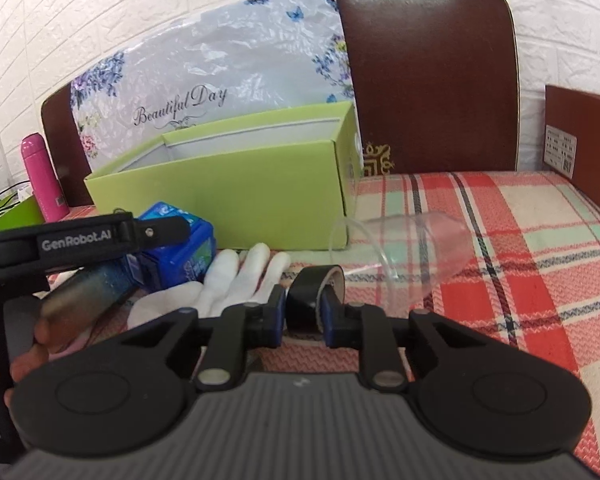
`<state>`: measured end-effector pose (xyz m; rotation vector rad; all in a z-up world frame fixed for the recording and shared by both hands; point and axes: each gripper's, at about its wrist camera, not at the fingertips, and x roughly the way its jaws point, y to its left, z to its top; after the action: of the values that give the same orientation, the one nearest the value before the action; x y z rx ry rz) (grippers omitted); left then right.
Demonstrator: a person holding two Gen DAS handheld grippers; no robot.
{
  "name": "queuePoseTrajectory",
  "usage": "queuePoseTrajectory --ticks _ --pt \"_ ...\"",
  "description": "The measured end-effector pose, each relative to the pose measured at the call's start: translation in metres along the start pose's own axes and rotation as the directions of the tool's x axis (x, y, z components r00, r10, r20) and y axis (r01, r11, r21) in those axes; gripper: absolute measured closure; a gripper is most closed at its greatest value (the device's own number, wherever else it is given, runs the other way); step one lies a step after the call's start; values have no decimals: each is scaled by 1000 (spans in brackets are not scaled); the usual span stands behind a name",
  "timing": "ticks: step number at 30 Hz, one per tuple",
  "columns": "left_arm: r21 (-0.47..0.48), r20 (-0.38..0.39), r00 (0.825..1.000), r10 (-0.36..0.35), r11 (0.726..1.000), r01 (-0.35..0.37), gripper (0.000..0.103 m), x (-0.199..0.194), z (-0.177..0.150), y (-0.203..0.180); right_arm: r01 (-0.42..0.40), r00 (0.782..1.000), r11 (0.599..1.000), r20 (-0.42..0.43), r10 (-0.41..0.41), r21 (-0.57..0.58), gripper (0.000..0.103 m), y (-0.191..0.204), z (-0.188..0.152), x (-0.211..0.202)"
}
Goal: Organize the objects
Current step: 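Lower the blue mint tin into the lime-green box and open the left gripper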
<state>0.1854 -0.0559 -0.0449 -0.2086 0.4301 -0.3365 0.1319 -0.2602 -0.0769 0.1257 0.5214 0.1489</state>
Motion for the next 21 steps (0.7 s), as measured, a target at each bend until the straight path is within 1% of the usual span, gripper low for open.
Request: queuePoseTrajectory --ticks 4,8,12,14,17,21 --pt "44 19 1000 3 999 -4 50 -4 -1 -6 -2 999 1000 35 2 8 85 0 3 -7" --pt "9 26 1000 0 1000 0 50 -7 2 -3 -6 998 1000 66 5 16 85 1 8 -15" --pt "-44 57 998 -8 999 11 50 -19 9 1 -21 994 1000 109 19 20 85 3 12 -25" --pt "-67 94 996 -13 998 20 50 -30 16 1 -34 991 999 134 31 19 85 6 14 -30" --pt "-94 166 986 -17 995 33 50 -48 28 -1 -64 983 998 172 60 15 85 12 20 -39" --pt "-129 271 962 -21 990 58 50 -68 50 -7 -86 969 996 234 85 -10 85 23 33 -52"
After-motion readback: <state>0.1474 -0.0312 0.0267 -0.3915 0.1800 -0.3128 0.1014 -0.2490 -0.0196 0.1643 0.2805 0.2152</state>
